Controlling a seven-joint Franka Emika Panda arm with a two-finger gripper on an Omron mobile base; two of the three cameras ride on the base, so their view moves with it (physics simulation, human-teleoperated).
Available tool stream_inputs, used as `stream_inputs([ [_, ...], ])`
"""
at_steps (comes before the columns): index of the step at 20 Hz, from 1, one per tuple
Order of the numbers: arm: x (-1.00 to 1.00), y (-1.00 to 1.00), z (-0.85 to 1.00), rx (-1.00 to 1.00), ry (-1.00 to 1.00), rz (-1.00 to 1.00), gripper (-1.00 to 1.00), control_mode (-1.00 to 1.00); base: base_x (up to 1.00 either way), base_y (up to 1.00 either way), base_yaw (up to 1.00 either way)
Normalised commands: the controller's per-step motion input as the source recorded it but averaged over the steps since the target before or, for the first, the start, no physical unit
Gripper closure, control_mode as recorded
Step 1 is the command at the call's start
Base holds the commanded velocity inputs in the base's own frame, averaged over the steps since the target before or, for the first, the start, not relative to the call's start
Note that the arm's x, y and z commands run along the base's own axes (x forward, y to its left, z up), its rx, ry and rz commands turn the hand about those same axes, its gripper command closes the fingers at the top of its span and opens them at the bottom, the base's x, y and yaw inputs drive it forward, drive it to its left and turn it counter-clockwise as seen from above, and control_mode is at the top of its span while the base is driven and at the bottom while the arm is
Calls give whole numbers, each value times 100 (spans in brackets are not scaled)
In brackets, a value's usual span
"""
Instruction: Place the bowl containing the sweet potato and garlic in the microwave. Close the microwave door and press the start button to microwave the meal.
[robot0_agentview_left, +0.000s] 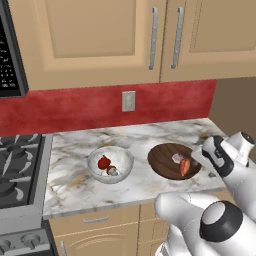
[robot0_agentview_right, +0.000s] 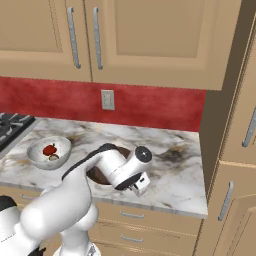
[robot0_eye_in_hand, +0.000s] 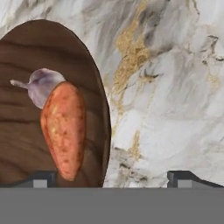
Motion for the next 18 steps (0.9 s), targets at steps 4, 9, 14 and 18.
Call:
stream_inputs([
  [4, 11, 0, -17, 6, 0, 0, -100, -100, 0, 0, 0],
  [9, 14, 0, -17, 8, 0, 0, -100, -100, 0, 0, 0],
  [14, 13, 0, -16, 6, 0, 0, -100, -100, 0, 0, 0],
  [18, 12, 0, -14, 5, 0, 0, -100, -100, 0, 0, 0],
])
